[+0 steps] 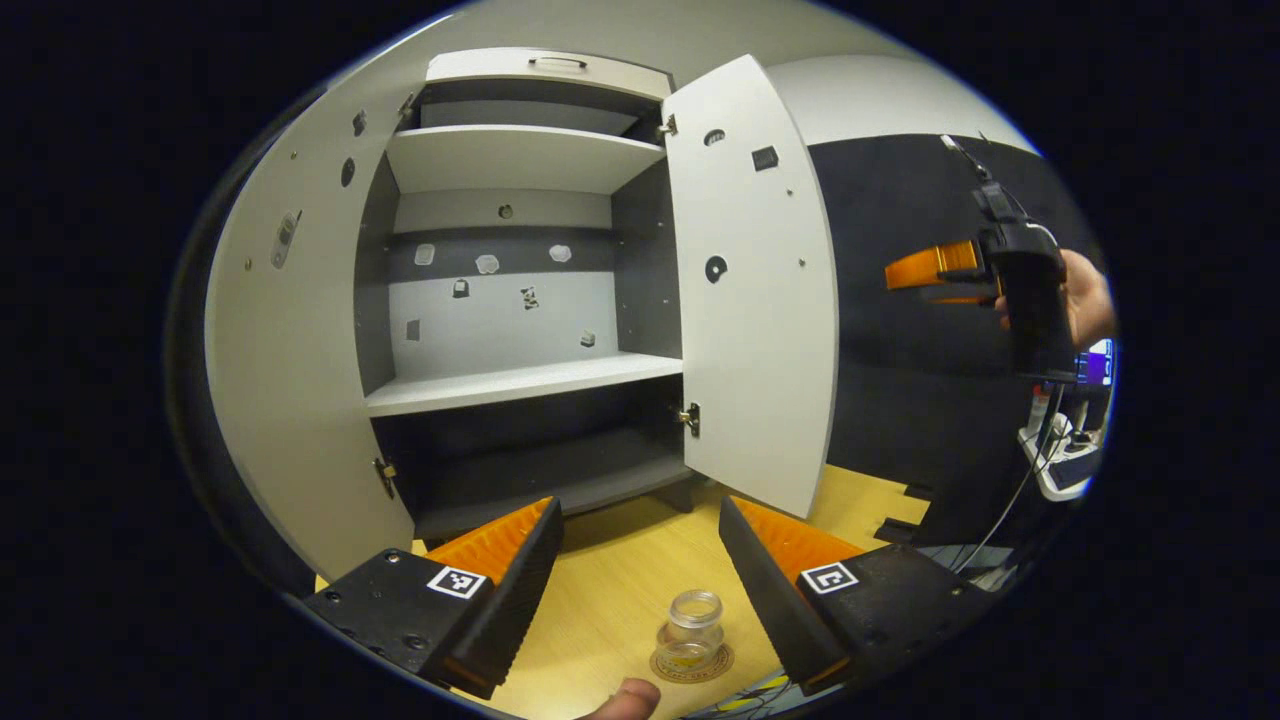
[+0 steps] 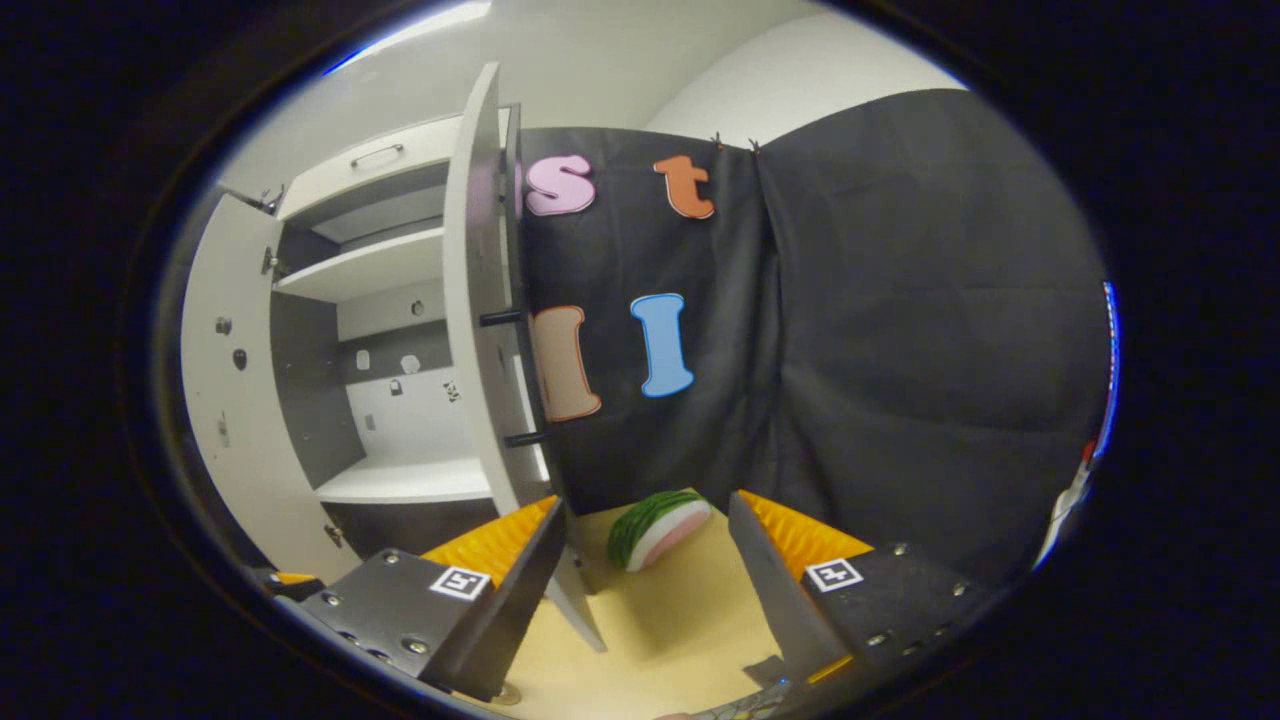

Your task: Grasp the bottle in the cabinet with the left hand and place it on the coaster, then close the right door with the right hand and the left door with the left hand.

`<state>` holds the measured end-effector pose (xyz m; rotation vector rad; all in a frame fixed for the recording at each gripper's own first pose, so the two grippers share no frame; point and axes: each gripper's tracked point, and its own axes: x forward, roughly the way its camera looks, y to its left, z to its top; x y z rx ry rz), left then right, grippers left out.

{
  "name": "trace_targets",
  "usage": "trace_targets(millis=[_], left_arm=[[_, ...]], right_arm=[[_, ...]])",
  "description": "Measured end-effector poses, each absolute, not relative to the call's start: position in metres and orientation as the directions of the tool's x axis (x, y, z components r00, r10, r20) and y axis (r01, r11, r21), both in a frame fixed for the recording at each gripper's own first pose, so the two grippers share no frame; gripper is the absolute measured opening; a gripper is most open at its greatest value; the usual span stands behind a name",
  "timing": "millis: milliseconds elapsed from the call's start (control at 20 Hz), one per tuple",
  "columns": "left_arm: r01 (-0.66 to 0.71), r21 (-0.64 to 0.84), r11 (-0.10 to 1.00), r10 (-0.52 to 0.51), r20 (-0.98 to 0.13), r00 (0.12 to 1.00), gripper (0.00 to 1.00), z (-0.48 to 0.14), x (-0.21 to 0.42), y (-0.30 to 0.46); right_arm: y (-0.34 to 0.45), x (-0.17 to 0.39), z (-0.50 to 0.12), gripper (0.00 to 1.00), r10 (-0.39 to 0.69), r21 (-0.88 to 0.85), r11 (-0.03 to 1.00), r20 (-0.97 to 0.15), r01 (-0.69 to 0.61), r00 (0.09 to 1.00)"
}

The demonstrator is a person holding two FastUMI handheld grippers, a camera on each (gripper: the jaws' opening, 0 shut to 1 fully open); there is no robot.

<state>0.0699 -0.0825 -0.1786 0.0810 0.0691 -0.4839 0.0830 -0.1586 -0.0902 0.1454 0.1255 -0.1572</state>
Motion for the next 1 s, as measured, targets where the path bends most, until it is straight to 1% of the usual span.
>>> trace_targets(millis=[50, 100, 200, 250, 300, 350, 400, 500, 650, 700, 750, 850, 950, 1000], left_arm=[[0.450, 0.061, 0.891, -0.444, -0.082, 0.892, 0.99, -0.169, 0.073, -0.076], [0.436, 0.058, 0.898, -0.430, -0.084, 0.899, 0.98, -0.163, 0.075, -0.069], [0.414, 0.045, 0.909, -0.410, -0.081, 0.909, 0.99, -0.152, 0.075, -0.057], [0.406, 0.039, 0.913, -0.403, -0.071, 0.913, 0.99, -0.145, 0.076, -0.052], [0.394, 0.034, 0.918, -0.391, -0.066, 0.918, 0.99, -0.142, 0.076, -0.046], [0.388, 0.028, 0.921, -0.386, -0.060, 0.920, 0.98, -0.141, 0.075, -0.040], [0.391, 0.018, 0.920, -0.389, -0.055, 0.920, 0.99, -0.141, 0.073, -0.038], [0.363, 0.004, 0.932, -0.362, -0.071, 0.929, 0.98, -0.150, 0.071, -0.022], [0.303, 0.008, 0.953, -0.301, -0.097, 0.949, 0.99, -0.162, 0.064, 0.004], [0.284, 0.015, 0.959, -0.282, -0.092, 0.955, 0.99, -0.163, 0.061, 0.012], [0.274, 0.014, 0.962, -0.272, -0.083, 0.959, 0.99, -0.162, 0.057, 0.018], [0.262, 0.000, 0.965, -0.261, -0.091, 0.961, 0.98, -0.168, 0.048, 0.023], [0.245, -0.019, 0.969, -0.246, -0.104, 0.964, 0.96, -0.172, 0.035, 0.031], [0.233, -0.027, 0.972, -0.234, -0.106, 0.966, 0.97, -0.173, 0.030, 0.035]], right_arm=[[-0.156, 0.093, -0.086, 0.94, -0.100, 0.138, 0.983, -0.127, 0.117, 0.987], [-0.157, 0.105, -0.081, 0.99, -0.077, 0.126, 0.988, -0.116, 0.091, 0.990], [-0.174, 0.129, -0.075, 0.99, -0.091, 0.072, 0.993, -0.104, 0.098, 0.990], [-0.182, 0.138, -0.070, 0.94, -0.098, 0.046, 0.994, -0.099, 0.103, 0.990], [-0.183, 0.146, -0.063, 0.94, -0.084, 0.033, 0.996, -0.092, 0.088, 0.992], [-0.182, 0.150, -0.053, 0.99, -0.071, 0.039, 0.997, -0.068, 0.073, 0.995], [-0.181, 0.157, -0.043, 1.00, -0.053, 0.056, 0.997, -0.042, 0.055, 0.998], [-0.185, 0.175, -0.021, 0.98, -0.048, 0.113, 0.992, -0.003, 0.048, 0.999], [-0.185, 0.193, 0.008, 0.98, -0.041, 0.141, 0.989, 0.027, 0.037, 0.999], [-0.182, 0.199, 0.018, 0.94, -0.023, 0.140, 0.990, 0.032, 0.018, 0.999], [-0.178, 0.202, 0.026, 0.98, -0.004, 0.134, 0.991, 0.034, -0.001, 0.999], [-0.160, 0.204, 0.043, 0.99, 0.049, 0.114, 0.992, 0.056, -0.055, 0.997], [-0.156, 0.202, 0.051, 1.00, 0.046, 0.034, 0.998, 0.068, -0.048, 0.997], [-0.157, 0.201, 0.053, 0.92, 0.035, 0.006, 0.999, 0.071, -0.035, 0.997]])
